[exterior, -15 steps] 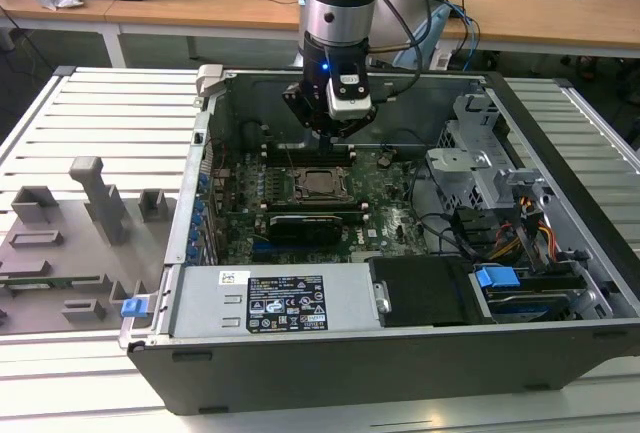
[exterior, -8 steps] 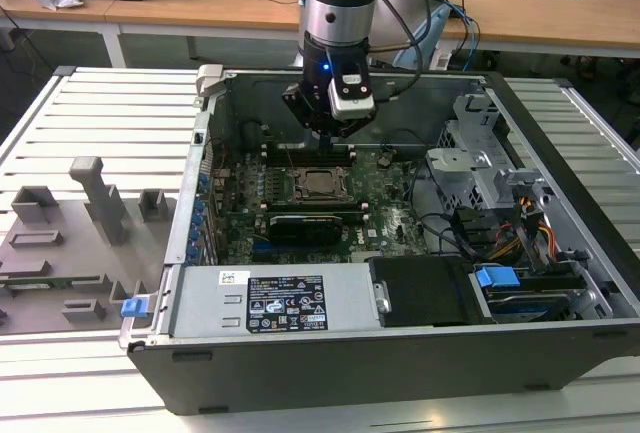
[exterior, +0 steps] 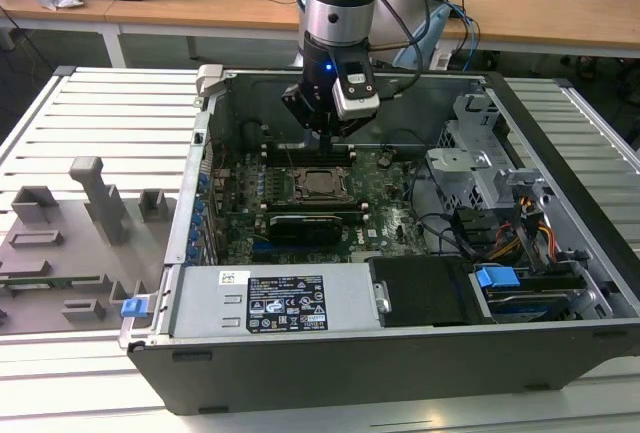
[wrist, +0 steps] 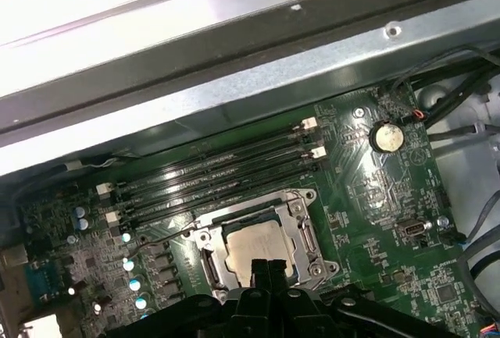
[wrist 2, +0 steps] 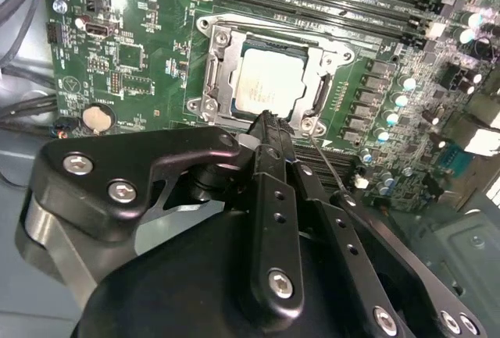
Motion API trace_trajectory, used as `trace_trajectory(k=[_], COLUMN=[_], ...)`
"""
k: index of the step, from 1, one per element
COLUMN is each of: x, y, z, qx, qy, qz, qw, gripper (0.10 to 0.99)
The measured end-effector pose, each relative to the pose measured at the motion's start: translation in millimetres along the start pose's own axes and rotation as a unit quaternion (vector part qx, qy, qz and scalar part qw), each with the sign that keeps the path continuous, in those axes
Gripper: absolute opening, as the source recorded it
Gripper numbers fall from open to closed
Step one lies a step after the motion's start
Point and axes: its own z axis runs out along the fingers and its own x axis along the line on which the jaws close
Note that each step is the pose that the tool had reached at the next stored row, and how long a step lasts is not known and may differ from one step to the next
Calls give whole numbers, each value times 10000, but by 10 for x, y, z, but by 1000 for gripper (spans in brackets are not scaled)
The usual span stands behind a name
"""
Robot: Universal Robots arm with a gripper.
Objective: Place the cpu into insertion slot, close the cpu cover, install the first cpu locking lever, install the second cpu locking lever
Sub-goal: 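Install the first cpu locking lever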
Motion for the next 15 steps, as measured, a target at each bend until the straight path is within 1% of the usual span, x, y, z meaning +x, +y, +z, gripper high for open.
trace_trajectory(k=[2, 3, 4, 7, 8, 10, 12, 14, 15], x=[1, 1, 1, 2, 2, 2, 2, 2, 2], y=[1, 1, 3, 4, 4, 4, 3, 3, 3], z=[0, 0, 0, 0, 0, 3, 9, 9, 9], qx=[0, 0, 0, -1, -1, -2, -1, -2, -2], qy=[2, 4, 6, 9, 11, 14, 20, 23, 24], qz=[-139, -260, -429, -667, -768, -1039, -1456, -1640, -1709], qw=[9999, 9997, 9991, 9978, 9970, 9946, 9893, 9865, 9853], gripper=[106, 106, 106, 106, 106, 106, 106, 106, 106])
